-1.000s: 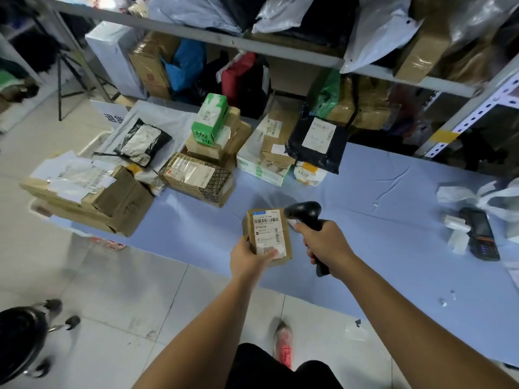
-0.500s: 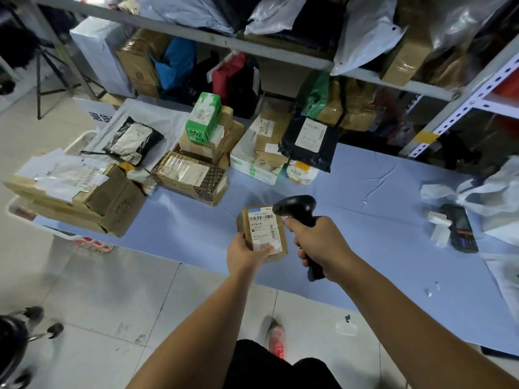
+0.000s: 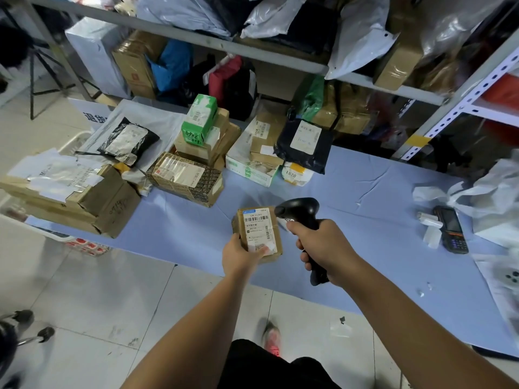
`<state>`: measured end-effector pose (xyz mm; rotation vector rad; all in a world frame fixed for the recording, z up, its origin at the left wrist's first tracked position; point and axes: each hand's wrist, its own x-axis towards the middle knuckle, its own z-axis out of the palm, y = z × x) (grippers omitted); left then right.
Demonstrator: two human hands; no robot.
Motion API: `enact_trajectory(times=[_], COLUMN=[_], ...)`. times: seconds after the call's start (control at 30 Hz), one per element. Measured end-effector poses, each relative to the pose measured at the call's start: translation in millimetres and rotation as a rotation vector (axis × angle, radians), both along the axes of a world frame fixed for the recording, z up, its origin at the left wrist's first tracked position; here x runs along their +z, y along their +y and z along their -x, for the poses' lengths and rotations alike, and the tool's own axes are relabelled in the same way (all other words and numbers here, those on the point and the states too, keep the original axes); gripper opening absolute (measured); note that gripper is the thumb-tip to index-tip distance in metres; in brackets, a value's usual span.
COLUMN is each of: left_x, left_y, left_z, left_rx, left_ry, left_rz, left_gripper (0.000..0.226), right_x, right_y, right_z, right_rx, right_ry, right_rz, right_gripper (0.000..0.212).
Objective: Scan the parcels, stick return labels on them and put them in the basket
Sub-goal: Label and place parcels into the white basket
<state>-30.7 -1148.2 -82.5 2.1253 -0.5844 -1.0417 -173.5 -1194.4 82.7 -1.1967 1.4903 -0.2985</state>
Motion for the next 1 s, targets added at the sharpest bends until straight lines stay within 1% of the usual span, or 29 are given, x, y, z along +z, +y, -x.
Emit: enact_trajectory(times=[0.07, 0.13, 0.2, 0.23, 0.3, 0.37, 0.47, 0.53, 0.63, 0.73, 0.87, 0.9, 1.0], left_x=[0.4, 1.3, 1.7, 2.2, 3.5, 4.6, 5.6, 5.6, 6.5, 8.9, 14.2, 16.8, 25.5], left_y=[0.3, 1.6, 2.9, 3.7, 4.7, 4.9, 4.4, 3.8, 0.6, -2.1, -9.4, -11.6, -17.8], left_z=[-0.6, -0.5, -0.3, -0.2, -0.6, -2.1, -6.2, -7.3, -5.8, -3.7, -1.2, 0.2, 2.7], left_rx=[-0.009, -0.009, -0.016, -0.021, -0.046, -0.092, -0.136, -0.150, -0.136, -0.111, -0.099, -0.092, -0.070], left_ry=[0.004, 0.012, -0.002, -0.016, -0.054, -0.095, -0.140, -0.169, -0.223, -0.275, -0.321, -0.321, -0.353], left_rz=[0.002, 0.011, 0.020, 0.022, 0.021, 0.027, 0.055, 0.055, 0.001, -0.056, -0.065, -0.067, -0.061], left_gripper=[0.048, 0.048, 0.045, 0.044, 0.042, 0.038, 0.036, 0.036, 0.046, 0.049, 0.058, 0.062, 0.066], right_x=[-6.5, -18.2, -35.9, -46.4, -69.8, -94.6, -124.9, -139.1, -154.9, -165.8, -175.6, -176.6, -171.4], right_y=[-3.5, -9.5, -16.9, -20.1, -25.9, -32.3, -41.2, -46.4, -54.2, -59.8, -64.3, -63.9, -56.9], right_z=[5.8, 15.1, 28.8, 36.5, 52.1, 66.5, 83.7, 90.3, 92.4, 90.7, 92.6, 93.4, 87.8], right_rx=[0.024, 0.025, -0.021, -0.047, -0.068, -0.040, 0.092, 0.171, 0.236, 0.285, 0.306, 0.308, 0.237], right_ry=[0.025, 0.102, 0.188, 0.225, 0.304, 0.420, 0.647, 0.730, 0.767, 0.788, 0.819, 0.829, 0.863], right_rz=[0.044, 0.122, 0.181, 0.192, 0.200, 0.209, 0.212, 0.209, 0.202, 0.222, 0.272, 0.288, 0.392], right_gripper=[0.038, 0.029, 0.020, 0.019, 0.026, 0.033, 0.040, 0.039, 0.040, 0.045, 0.050, 0.054, 0.081])
